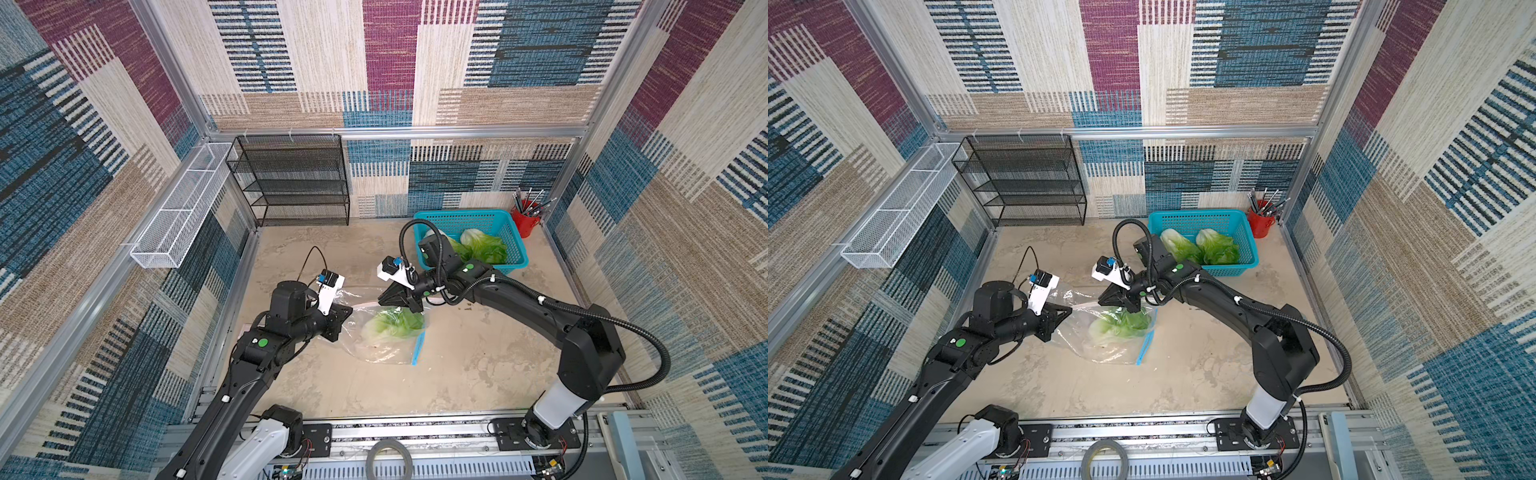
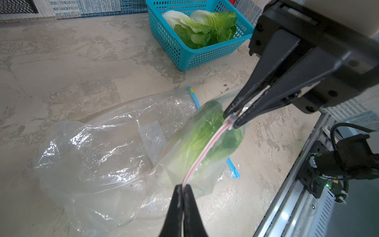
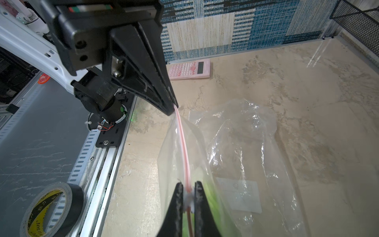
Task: Open the zip-top bag and take out the chinese cabbages
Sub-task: Unzip the zipper on the zipper food storage bag.
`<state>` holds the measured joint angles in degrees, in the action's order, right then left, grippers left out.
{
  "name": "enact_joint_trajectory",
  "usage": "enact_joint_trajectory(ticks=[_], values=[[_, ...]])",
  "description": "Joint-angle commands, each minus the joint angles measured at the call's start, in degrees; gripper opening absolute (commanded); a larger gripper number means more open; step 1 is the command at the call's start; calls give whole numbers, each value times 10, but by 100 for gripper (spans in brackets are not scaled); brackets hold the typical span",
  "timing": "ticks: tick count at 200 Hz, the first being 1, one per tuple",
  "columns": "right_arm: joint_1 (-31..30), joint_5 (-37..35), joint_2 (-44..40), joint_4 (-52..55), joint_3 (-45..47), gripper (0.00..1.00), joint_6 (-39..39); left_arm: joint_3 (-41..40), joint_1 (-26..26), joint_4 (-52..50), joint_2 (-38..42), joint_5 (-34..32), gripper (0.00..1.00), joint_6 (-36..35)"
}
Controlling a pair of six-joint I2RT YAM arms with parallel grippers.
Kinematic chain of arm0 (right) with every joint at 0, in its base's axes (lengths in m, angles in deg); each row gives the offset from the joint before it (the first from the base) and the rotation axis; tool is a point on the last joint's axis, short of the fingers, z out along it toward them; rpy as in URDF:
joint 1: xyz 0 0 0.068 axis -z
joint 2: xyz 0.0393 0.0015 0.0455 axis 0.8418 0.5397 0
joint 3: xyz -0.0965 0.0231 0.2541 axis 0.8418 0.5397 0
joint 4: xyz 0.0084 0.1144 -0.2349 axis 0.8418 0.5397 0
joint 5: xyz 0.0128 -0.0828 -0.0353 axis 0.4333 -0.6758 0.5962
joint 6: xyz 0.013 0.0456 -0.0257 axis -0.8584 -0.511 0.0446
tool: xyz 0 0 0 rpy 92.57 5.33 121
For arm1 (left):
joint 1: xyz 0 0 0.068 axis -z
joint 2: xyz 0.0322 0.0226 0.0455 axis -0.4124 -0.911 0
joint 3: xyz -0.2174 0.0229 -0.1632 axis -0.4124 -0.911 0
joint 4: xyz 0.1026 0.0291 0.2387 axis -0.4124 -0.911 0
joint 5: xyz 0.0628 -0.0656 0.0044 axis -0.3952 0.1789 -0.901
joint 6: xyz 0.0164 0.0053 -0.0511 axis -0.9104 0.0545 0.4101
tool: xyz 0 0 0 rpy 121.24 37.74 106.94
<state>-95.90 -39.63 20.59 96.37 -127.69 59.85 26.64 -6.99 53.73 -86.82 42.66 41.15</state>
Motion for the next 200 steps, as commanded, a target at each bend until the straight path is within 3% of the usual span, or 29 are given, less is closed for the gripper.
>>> enact_joint_trajectory(ticks=[1, 200], values=[[6, -36, -17, -8, 16, 0, -9, 6, -1, 2, -2, -34, 0, 8], [54, -103, -106, 11, 104, 0, -16, 11, -2, -12, -4, -97, 0, 11]])
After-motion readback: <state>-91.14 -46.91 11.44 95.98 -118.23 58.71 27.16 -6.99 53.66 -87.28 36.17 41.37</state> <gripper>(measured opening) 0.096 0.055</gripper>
